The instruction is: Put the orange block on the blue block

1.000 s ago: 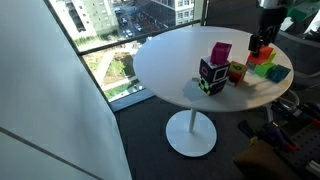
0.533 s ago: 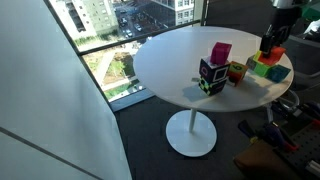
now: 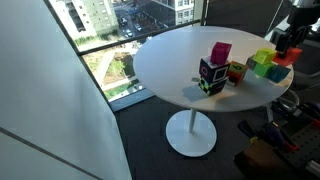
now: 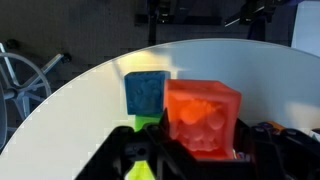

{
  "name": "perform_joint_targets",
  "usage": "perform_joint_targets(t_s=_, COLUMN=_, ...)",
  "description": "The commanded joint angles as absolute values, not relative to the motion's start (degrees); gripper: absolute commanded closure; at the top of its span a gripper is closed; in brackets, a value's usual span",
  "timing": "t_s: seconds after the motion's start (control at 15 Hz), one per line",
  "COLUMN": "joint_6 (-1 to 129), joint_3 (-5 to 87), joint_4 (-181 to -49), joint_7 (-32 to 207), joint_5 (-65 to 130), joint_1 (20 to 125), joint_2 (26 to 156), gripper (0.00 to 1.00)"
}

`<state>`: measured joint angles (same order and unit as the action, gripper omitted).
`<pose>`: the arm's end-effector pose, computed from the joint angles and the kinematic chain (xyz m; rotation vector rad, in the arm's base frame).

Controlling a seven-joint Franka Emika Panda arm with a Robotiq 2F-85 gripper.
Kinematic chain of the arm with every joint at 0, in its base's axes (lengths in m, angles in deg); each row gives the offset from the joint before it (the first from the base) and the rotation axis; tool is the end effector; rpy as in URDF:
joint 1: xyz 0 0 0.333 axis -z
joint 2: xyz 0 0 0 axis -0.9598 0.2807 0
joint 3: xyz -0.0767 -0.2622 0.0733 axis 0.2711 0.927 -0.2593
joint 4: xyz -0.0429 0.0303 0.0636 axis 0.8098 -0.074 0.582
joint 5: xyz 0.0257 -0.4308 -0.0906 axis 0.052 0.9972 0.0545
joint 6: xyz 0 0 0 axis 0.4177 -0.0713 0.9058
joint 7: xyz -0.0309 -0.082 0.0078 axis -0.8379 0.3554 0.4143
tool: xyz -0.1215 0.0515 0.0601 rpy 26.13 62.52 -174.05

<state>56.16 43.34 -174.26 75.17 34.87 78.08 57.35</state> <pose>0.4218 -0.0798 0.2288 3.1167 0.0218 -0.2125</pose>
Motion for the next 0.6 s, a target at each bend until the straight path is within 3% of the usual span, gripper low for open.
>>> perform_joint_targets(t_s=0.0, joint_6=57.3, joint_3=44.75, joint_4=-175.57, joint_7=72.65, joint_5=35.47, joint_1=79.59, joint_2=55.56, gripper=0.76)
perform_joint_targets(t_s=0.07, joint_6=56.21, joint_3=43.92, joint_4=-174.35, joint_7=74.2, joint_5=34.78, joint_1=79.0, joint_2=57.23, gripper=0.76)
perform_joint_targets(t_s=0.13, joint_6=56.24, joint_3=44.07, joint_4=-174.37, joint_7=74.06, joint_5=34.79, joint_1=79.18, joint_2=57.28, gripper=0.51)
perform_joint_targets(t_s=0.53, joint_6=56.23, joint_3=43.9, joint_4=-174.37, joint_7=74.08, joint_5=34.8, joint_1=79.08, joint_2=57.49, gripper=0.51)
